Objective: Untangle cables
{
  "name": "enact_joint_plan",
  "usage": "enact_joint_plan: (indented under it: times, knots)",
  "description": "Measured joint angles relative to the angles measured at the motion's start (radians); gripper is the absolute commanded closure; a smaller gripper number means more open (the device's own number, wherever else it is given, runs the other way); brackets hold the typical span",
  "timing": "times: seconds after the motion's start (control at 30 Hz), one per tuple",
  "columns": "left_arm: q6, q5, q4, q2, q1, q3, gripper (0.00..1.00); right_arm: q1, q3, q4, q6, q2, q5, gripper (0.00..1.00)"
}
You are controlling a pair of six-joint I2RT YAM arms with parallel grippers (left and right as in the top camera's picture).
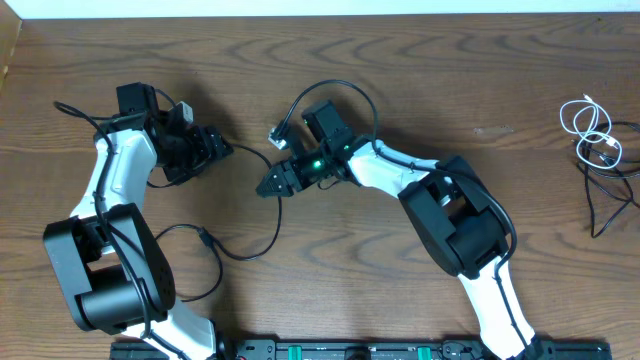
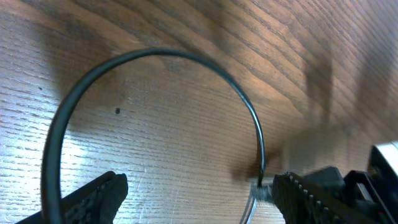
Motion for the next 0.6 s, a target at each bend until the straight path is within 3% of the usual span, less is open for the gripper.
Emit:
enact_joint_plan:
  times: [0.27,0.6]
  knots:
    - [0.000,0.000,0.007,0.000,0.000,-0.002,0.20,0.000,0.001,-0.053,0.006,-0.039,0.184,0.25]
    - [-0.003,0.000,0.019,0.000,0.000,-0.013,0.20,-0.056,-0.002,0.124,0.007,-0.040,0.125,0.11]
